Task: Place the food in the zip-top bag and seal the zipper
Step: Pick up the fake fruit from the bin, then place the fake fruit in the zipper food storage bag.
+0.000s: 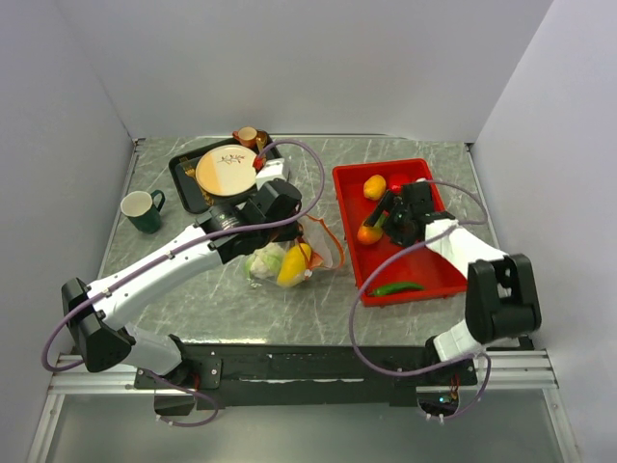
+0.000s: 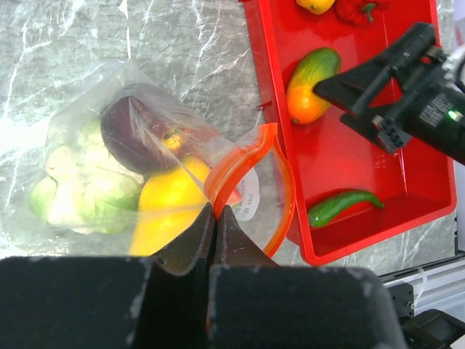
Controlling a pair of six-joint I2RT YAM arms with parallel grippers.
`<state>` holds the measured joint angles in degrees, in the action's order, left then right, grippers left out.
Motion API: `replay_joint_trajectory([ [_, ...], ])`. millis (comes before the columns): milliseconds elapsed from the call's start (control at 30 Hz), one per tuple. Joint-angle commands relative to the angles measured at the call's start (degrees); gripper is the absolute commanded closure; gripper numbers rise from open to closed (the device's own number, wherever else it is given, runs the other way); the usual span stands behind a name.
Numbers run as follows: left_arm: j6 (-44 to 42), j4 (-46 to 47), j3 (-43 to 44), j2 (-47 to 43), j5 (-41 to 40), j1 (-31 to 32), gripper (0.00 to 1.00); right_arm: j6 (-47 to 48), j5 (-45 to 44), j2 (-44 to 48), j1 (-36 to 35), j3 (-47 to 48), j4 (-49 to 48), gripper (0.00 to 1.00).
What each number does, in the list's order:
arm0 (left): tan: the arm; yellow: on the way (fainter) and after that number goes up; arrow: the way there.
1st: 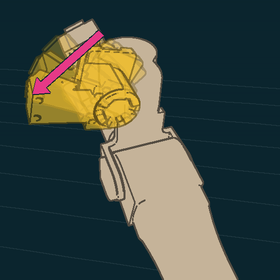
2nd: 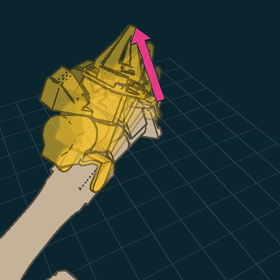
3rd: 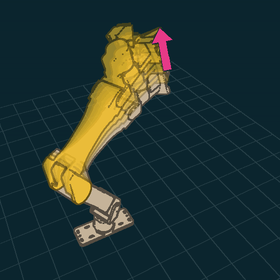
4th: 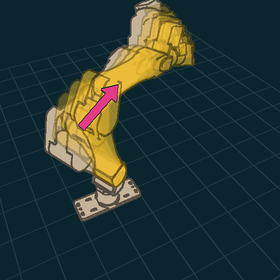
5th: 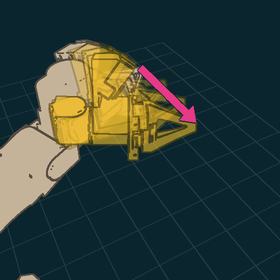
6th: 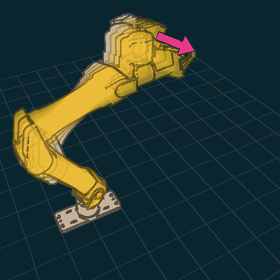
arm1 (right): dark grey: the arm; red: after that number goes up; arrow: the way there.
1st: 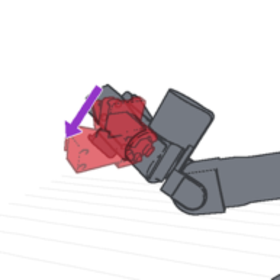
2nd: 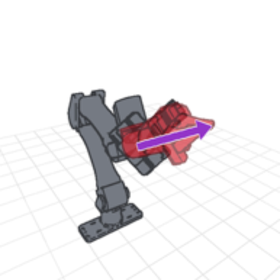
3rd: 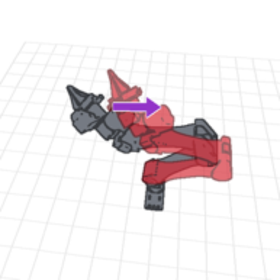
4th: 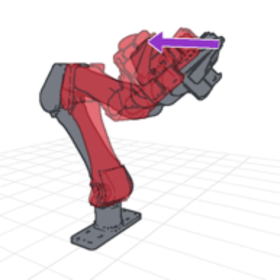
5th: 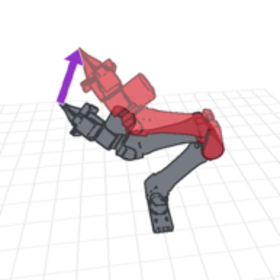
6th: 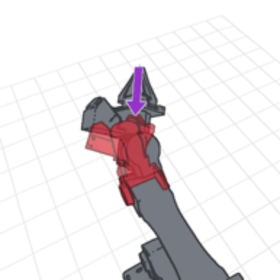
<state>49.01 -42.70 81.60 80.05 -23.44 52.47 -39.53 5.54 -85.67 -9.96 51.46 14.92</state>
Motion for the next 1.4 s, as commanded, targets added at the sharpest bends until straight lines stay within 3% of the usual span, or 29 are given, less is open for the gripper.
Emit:
replay_joint_trajectory([
  [0, -0.50, 2.27, -0.48, -2.79, 0.06, 0.00, 0.99, -0.55, 4.12, -4.32, 0.55, 3.65, -4.28, 0.00],
  [100, -0.50, 2.27, -0.48, -2.80, -0.03, -0.08, 0.99, -0.73, 5.27, -6.17, 0.64, 3.21, -6.74, 0.02],
  [200, -0.41, 2.36, -0.57, -2.71, 0.24, -0.08, 0.99, -0.90, 6.23, -7.67, 0.73, 2.86, -8.06, 0.09],
  [533, 0.03, 2.35, -1.71, -3.41, -0.03, 0.00, 0.99, -0.55, 9.13, -4.42, 0.90, -2.06, -12.54, 0.60],
  [767, 0.03, 2.71, -1.89, -3.15, 0.59, -0.08, 0.99, 1.21, 8.61, 3.39, 0.90, -4.17, -11.67, 0.68],
  [933, 0.29, 2.97, -2.15, -3.32, 0.68, 0.00, 0.99, 3.58, 7.29, 10.69, 0.73, -5.58, -8.60, 0.69],
  [1067, 0.38, 3.49, -2.41, -3.24, 0.94, -0.08, 0.99, 5.78, 11.06, 18.06, 0.11, -8.39, -9.64, 0.68],
  [1367, -0.06, 4.37, -1.45, -1.48, 1.64, -0.08, 0.99, 6.91, 12.91, 33.45, -9.02, -13.32, -11.75, 0.68],
])
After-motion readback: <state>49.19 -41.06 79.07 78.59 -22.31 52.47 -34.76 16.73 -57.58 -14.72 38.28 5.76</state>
